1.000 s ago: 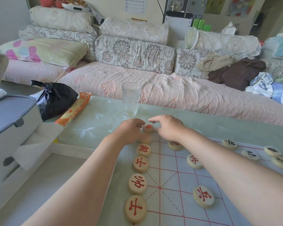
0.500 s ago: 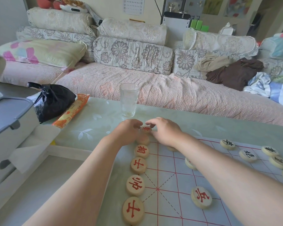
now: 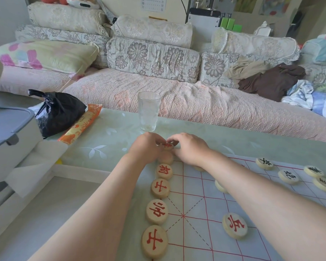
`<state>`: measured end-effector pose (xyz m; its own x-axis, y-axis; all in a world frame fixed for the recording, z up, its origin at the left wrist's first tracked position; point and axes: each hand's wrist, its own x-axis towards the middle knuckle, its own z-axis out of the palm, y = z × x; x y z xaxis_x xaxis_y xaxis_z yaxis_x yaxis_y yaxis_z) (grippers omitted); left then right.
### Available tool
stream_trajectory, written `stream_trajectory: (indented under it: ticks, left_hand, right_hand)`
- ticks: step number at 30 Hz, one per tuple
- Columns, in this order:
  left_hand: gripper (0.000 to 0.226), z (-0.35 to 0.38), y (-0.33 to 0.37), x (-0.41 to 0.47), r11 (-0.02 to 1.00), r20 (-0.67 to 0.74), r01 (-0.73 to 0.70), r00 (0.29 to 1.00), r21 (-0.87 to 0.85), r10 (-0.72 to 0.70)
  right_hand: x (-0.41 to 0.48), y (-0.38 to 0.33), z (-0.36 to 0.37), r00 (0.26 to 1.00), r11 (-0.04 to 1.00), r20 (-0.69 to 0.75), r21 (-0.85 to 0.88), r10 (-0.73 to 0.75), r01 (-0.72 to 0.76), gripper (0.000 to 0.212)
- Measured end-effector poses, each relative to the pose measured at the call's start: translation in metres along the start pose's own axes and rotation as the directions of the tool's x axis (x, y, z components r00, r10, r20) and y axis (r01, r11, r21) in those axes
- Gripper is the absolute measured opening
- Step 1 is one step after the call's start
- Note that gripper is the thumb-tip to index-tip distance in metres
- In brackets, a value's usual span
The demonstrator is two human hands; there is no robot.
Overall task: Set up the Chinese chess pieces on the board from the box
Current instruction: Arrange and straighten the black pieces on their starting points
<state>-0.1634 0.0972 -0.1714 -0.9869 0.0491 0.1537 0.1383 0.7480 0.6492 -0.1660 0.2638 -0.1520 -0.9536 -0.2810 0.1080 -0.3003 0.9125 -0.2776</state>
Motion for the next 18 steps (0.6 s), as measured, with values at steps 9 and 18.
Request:
stream_trajectory:
  ticks: [9,18]
  left_hand:
    - [0.022,0.000,-0.002,0.000,0.998,0.009,0.015,1.000,-0.056,-0.015]
    - [0.026,-0.025,0.027,-0.012,0.998,-0.010,-0.034,0.999,0.060,0.035]
  right_hand:
    - [-0.001,-0.001,-0.002,1.000,1.000,0.017,-0.009,-0.007,0.007,0.036]
    - [-0.033,-0.004,-0.034,1.000,0.999,-0.013,0.049,0.018,-0.017,0.039]
